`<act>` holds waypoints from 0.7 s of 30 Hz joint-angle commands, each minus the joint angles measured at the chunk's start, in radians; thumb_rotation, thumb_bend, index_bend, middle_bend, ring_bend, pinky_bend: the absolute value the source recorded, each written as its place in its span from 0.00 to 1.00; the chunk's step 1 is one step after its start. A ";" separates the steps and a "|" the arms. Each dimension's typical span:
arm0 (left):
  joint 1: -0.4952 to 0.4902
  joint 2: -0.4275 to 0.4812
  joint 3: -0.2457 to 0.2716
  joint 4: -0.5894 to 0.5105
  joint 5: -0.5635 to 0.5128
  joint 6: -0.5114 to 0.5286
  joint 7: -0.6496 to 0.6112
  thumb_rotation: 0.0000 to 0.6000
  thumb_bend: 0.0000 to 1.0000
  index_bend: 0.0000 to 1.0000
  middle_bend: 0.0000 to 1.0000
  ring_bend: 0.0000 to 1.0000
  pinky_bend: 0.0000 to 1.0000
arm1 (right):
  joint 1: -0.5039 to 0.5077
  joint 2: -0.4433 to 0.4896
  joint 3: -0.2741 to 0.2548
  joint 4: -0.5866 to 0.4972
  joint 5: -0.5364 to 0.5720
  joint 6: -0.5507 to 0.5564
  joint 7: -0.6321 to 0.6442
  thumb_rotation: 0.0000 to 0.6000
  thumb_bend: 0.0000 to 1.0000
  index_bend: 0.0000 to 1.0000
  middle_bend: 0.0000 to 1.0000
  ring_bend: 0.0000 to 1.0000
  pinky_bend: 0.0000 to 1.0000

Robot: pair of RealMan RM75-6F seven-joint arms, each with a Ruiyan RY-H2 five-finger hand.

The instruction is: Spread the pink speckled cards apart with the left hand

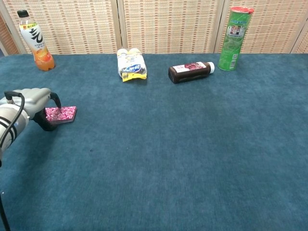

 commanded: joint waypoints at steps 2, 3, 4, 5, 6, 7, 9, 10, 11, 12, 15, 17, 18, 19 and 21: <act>-0.003 -0.010 -0.006 0.015 0.012 -0.001 -0.014 1.00 0.33 0.27 1.00 1.00 1.00 | 0.001 0.000 0.001 0.001 0.001 0.000 0.001 1.00 0.42 0.12 0.01 0.00 0.31; -0.004 -0.011 -0.007 0.017 0.013 -0.001 -0.015 1.00 0.33 0.27 1.00 1.00 1.00 | 0.000 0.000 0.001 0.001 0.001 0.000 0.001 1.00 0.42 0.12 0.01 0.00 0.31; -0.004 -0.012 -0.008 0.017 0.014 -0.001 -0.016 1.00 0.33 0.27 1.00 1.00 1.00 | 0.000 0.001 0.000 0.000 0.001 0.000 0.001 1.00 0.42 0.12 0.01 0.00 0.31; -0.005 -0.012 -0.010 0.016 0.015 -0.001 -0.016 1.00 0.33 0.27 1.00 1.00 1.00 | 0.001 0.000 0.000 0.000 0.001 -0.001 0.000 1.00 0.42 0.12 0.01 0.00 0.31; -0.005 -0.012 -0.010 0.015 0.016 -0.002 -0.016 1.00 0.33 0.27 1.00 1.00 1.00 | 0.001 0.000 0.000 0.000 0.001 -0.001 0.000 1.00 0.42 0.12 0.01 0.00 0.31; -0.005 -0.012 -0.010 0.015 0.016 -0.002 -0.016 1.00 0.33 0.27 1.00 1.00 1.00 | 0.001 0.000 0.000 0.000 0.001 -0.001 0.000 1.00 0.42 0.12 0.01 0.00 0.31; -0.006 -0.014 -0.012 0.018 0.015 -0.005 -0.014 1.00 0.32 0.27 1.00 1.00 1.00 | 0.001 0.000 -0.001 0.000 -0.001 -0.001 0.000 1.00 0.42 0.12 0.01 0.00 0.31; -0.007 -0.015 -0.012 0.021 0.014 -0.008 -0.013 1.00 0.32 0.27 1.00 1.00 1.00 | 0.001 0.000 -0.001 0.000 -0.001 -0.001 -0.001 1.00 0.42 0.12 0.01 0.00 0.31; -0.009 -0.017 -0.014 0.024 0.012 -0.010 -0.012 1.00 0.32 0.27 1.00 1.00 1.00 | 0.001 0.000 -0.001 0.000 -0.001 -0.001 -0.001 1.00 0.42 0.12 0.01 0.00 0.31; -0.011 -0.018 -0.015 0.029 0.010 -0.014 -0.009 1.00 0.33 0.27 1.00 1.00 1.00 | 0.001 0.000 -0.001 0.000 -0.001 -0.002 -0.001 1.00 0.42 0.12 0.01 0.00 0.31; -0.015 -0.023 -0.020 0.040 0.003 -0.019 -0.004 1.00 0.33 0.27 1.00 1.00 1.00 | 0.002 0.000 -0.002 0.000 -0.002 -0.003 -0.001 1.00 0.42 0.12 0.01 0.00 0.31; -0.018 -0.025 -0.022 0.045 0.001 -0.022 -0.001 1.00 0.33 0.27 1.00 1.00 1.00 | 0.003 0.001 -0.003 0.000 -0.002 -0.006 -0.002 1.00 0.42 0.12 0.01 0.00 0.31; -0.019 -0.026 -0.023 0.048 -0.001 -0.023 0.001 1.00 0.32 0.28 1.00 1.00 1.00 | 0.003 0.001 -0.004 -0.001 -0.003 -0.007 -0.002 1.00 0.42 0.12 0.01 0.00 0.31; -0.020 -0.027 -0.024 0.050 -0.002 -0.024 0.001 1.00 0.32 0.28 1.00 1.00 1.00 | 0.003 0.002 -0.004 -0.001 -0.003 -0.008 -0.001 1.00 0.42 0.12 0.01 0.00 0.31; -0.021 -0.028 -0.026 0.054 -0.005 -0.025 0.005 1.00 0.32 0.29 1.00 1.00 1.00 | 0.003 0.002 -0.004 -0.001 -0.003 -0.008 -0.002 1.00 0.42 0.12 0.01 0.00 0.31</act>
